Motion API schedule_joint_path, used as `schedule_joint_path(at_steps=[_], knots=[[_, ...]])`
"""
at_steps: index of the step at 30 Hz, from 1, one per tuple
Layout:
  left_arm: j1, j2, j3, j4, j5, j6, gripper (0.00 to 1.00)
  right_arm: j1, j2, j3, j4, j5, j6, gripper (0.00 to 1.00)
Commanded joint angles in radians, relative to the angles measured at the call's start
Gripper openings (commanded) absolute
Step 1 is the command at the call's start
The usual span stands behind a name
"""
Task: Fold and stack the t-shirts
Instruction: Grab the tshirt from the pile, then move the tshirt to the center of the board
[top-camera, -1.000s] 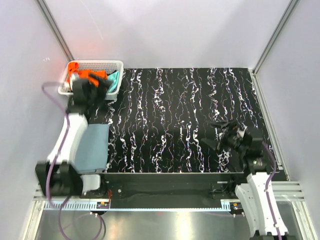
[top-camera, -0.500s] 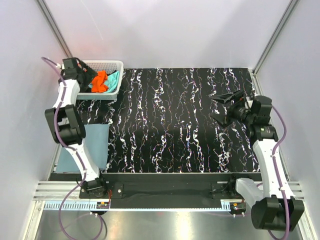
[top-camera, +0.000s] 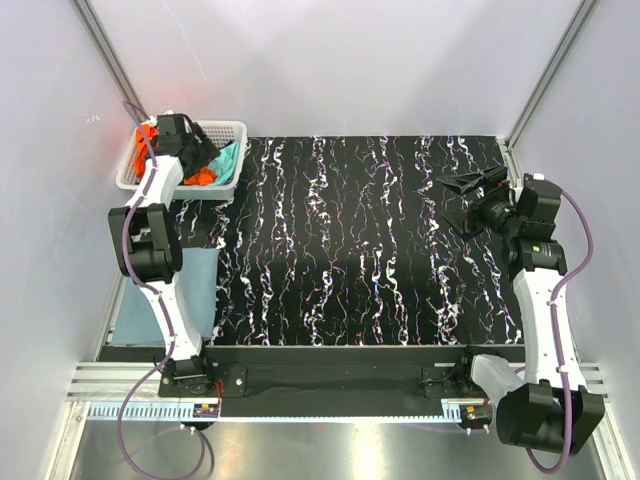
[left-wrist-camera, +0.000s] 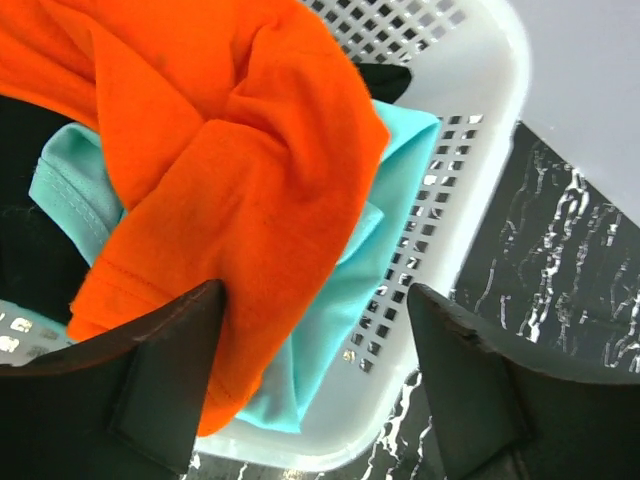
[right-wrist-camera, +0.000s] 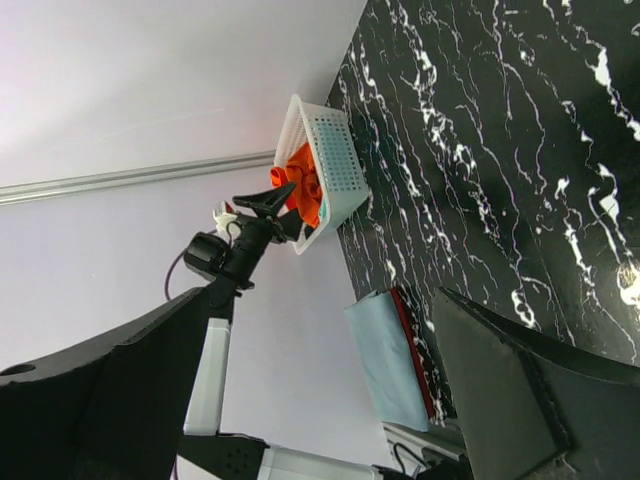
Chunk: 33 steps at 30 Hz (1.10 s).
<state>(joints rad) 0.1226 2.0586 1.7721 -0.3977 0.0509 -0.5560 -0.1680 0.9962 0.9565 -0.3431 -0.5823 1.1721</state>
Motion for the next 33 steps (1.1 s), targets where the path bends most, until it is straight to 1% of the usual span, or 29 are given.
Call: schedule_joint_path(at_steps=[1,3,6,7,9,10,11,12,14,19,23,25,26,27,28,29,30,31,32,33], knots=[[0.023,0.043,0.044,0.031,-0.023,0.013,0.72,-0.011,-0.004,0.054,0.019,0.027,-0.035,1.00],[0.023,0.064,0.087,0.025,-0.016,0.033,0.65,-0.014,-0.007,0.053,0.016,0.021,-0.034,1.00],[0.025,0.078,0.113,0.023,-0.016,0.024,0.58,-0.019,-0.016,0.036,0.015,0.012,-0.025,1.00],[0.026,0.081,0.119,0.023,-0.016,0.021,0.44,-0.019,-0.019,0.030,0.015,0.010,-0.019,1.00],[0.032,0.080,0.150,0.010,-0.002,-0.015,0.20,-0.019,-0.025,0.021,0.016,0.004,-0.009,1.00],[0.031,0.074,0.161,0.011,0.004,-0.027,0.09,-0.019,-0.028,0.019,0.016,0.002,-0.005,1.00],[0.029,0.063,0.179,0.013,0.027,-0.038,0.00,-0.019,-0.028,0.018,0.015,-0.004,0.000,1.00],[0.026,0.051,0.225,0.016,0.071,-0.062,0.00,-0.019,-0.034,0.018,0.016,-0.007,0.001,1.00],[0.020,0.025,0.271,0.022,0.098,-0.093,0.00,-0.019,-0.050,0.004,0.016,-0.005,0.012,1.00],[-0.003,-0.127,0.276,0.076,0.162,-0.203,0.00,-0.018,-0.112,-0.074,0.016,-0.017,0.106,1.00],[-0.011,-0.228,0.341,0.137,0.236,-0.286,0.00,0.002,-0.163,-0.122,0.018,-0.030,0.161,1.00],[-0.011,-0.306,0.336,0.201,0.279,-0.372,0.00,0.008,-0.194,-0.168,0.018,-0.062,0.234,1.00],[-0.024,-0.334,0.323,0.265,0.318,-0.401,0.00,0.012,-0.205,-0.189,0.018,-0.076,0.268,1.00],[-0.037,-0.360,0.322,0.278,0.325,-0.444,0.00,0.013,-0.215,-0.234,0.018,-0.092,0.350,1.00],[-0.055,-0.415,0.320,0.286,0.328,-0.452,0.00,0.015,-0.237,-0.257,0.018,-0.109,0.386,1.00],[-0.102,-0.446,0.304,0.290,0.337,-0.446,0.00,0.015,-0.249,-0.278,0.018,-0.132,0.408,1.00],[-0.118,-0.477,0.290,0.290,0.339,-0.444,0.00,0.016,-0.283,-0.309,0.018,-0.136,0.405,1.00],[-0.164,-0.536,0.271,0.290,0.343,-0.440,0.00,0.016,-0.298,-0.318,0.015,-0.134,0.396,1.00],[-0.235,-0.569,0.227,0.287,0.352,-0.432,0.00,0.016,-0.312,-0.328,0.012,-0.134,0.387,1.00],[-0.277,-0.598,0.204,0.277,0.354,-0.415,0.00,0.018,-0.333,-0.335,0.003,-0.136,0.367,1.00]])
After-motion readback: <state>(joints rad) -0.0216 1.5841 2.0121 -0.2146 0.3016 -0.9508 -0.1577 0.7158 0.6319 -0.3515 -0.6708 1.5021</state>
